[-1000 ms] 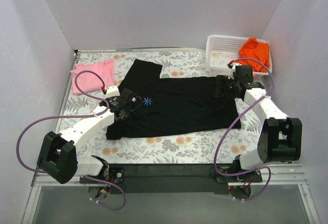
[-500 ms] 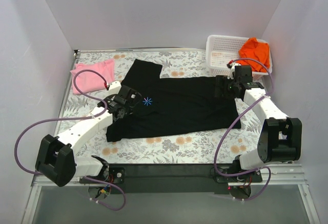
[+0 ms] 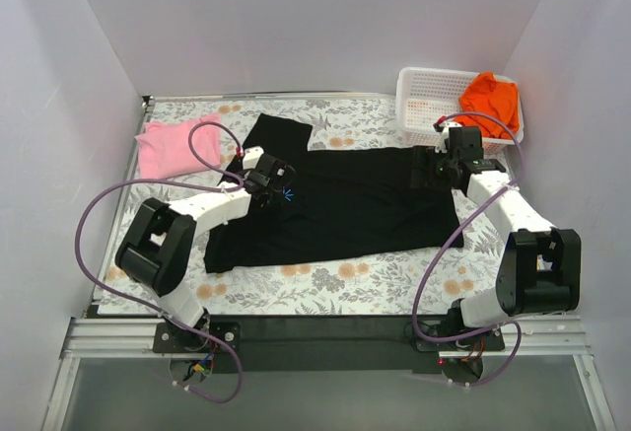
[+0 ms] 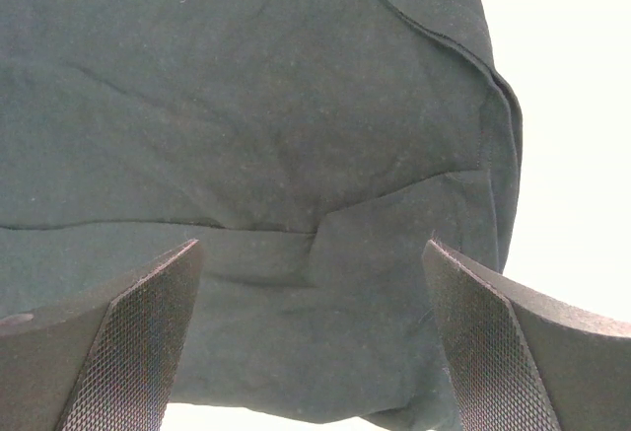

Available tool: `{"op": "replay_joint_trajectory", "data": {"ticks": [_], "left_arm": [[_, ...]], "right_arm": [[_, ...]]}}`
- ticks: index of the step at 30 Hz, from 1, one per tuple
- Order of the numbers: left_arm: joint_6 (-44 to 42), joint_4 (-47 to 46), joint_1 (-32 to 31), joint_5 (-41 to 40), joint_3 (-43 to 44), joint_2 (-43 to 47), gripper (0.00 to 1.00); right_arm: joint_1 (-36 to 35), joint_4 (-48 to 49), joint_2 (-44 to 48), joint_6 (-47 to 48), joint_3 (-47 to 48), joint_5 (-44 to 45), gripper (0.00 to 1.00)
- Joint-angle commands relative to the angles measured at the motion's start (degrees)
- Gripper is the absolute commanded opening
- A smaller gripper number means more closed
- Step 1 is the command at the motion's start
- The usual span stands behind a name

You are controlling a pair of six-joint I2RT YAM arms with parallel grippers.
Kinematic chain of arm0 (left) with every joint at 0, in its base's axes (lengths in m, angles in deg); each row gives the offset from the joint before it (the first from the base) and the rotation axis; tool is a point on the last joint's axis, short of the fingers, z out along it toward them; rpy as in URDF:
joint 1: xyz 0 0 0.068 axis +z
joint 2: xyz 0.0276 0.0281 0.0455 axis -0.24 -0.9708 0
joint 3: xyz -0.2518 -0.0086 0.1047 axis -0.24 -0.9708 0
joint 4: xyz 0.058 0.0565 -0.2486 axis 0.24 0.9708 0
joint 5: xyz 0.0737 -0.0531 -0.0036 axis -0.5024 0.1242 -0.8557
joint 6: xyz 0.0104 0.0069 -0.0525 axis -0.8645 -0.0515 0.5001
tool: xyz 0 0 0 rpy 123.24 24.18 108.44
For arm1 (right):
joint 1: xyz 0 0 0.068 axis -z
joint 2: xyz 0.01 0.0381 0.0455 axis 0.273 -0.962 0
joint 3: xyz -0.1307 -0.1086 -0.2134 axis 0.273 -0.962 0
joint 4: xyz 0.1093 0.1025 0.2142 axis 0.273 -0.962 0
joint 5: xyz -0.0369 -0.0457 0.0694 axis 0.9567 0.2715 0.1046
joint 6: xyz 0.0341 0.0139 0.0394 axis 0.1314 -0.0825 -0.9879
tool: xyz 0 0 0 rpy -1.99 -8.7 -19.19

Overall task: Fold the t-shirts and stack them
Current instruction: Fold the tshirt

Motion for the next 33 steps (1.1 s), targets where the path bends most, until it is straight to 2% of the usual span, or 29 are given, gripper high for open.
{"op": "replay_joint_trajectory", "data": {"ticks": [1,11,19,21,22,24,25,33], "left_arm": [[0.48,-0.97,0.00,-0.80,1.10,1.42,0.55],[-0.49,-4.31,0.00,2.10,-0.13,-0.68,0.55],[0.22,-4.40,0.00,1.22,-1.10,-1.74,0.53],[0.04,-4.58,0.00,1.04,-1.27,-1.92,0.46],[-0.05,-4.75,0.00,0.96,-1.36,-2.01,0.32],[-0.22,-4.93,0.00,0.87,-1.19,-2.79,0.15],[-0.31,-4.93,0.00,0.87,-1.10,-2.97,0.00],[-0.92,-5.54,0.00,1.13,3.11,-4.73,0.00]], "right_arm": [[-0.24,2.10,2.36,0.44,-0.71,0.58,0.84],[-0.68,2.19,2.36,0.44,-0.89,0.49,0.84],[-0.77,2.19,2.98,0.35,-1.24,0.93,0.84],[-0.76,2.10,3.06,0.35,-1.42,1.02,0.84],[-0.76,2.19,2.98,0.35,-1.51,1.11,0.84],[-0.77,2.19,3.06,0.35,-1.42,1.20,0.84],[-0.85,2.19,2.98,0.35,-1.42,1.20,0.84],[-1.03,2.19,3.33,0.27,-1.68,1.37,0.84]]}}
